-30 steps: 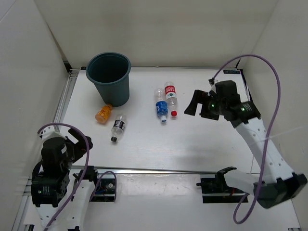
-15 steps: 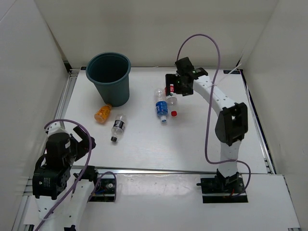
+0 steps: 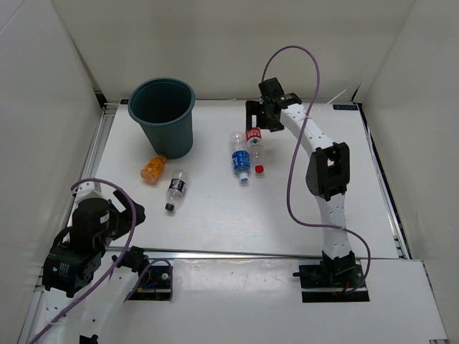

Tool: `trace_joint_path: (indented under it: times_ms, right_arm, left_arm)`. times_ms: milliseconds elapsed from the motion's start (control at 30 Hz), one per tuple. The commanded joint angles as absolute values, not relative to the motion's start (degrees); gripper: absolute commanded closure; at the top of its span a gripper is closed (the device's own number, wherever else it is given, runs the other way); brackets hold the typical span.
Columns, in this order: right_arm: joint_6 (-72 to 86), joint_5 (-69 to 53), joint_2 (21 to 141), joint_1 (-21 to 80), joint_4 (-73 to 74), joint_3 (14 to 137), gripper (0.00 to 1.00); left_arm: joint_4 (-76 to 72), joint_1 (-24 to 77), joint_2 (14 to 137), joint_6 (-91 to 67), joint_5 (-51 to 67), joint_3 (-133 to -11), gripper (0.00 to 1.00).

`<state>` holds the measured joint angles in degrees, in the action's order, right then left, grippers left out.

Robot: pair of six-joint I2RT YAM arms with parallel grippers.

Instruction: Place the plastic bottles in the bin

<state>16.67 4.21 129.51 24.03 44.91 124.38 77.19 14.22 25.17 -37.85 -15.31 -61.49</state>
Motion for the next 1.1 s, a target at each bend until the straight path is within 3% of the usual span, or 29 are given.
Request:
trace_joint_path:
  times_ms: [0, 600, 667, 867, 1067]
  right_arm:
    - [15.38, 3.60, 132.01, 23.47, 44.03, 127.18, 0.00]
    - [14.85, -0.53, 138.33, 22.41, 41.75, 127.71, 0.01]
    - [14.85, -0.01, 138.34, 22.41, 41.75, 127.18, 0.07]
    - [14.85, 0.00, 140.53, 22.41, 41.75, 126.56, 0.09]
    - [15.38, 0.52, 141.24, 22.41, 41.75, 126.04, 0.26]
  left_arm:
    - [79.45, 15.90, 26.02, -39.64, -18.11, -61.87, 0.00]
    - [81.74, 23.99, 27.25, -45.26, -23.73, -61.87, 0.00]
    - [81.74, 23.99, 27.86, -45.26, -23.73, -62.40, 0.00]
    - [81.74, 23.99, 27.86, -45.26, -23.73, -62.40, 0.00]
    - [81.74, 23.99, 27.86, -45.26, -23.73, -62.40, 0.00]
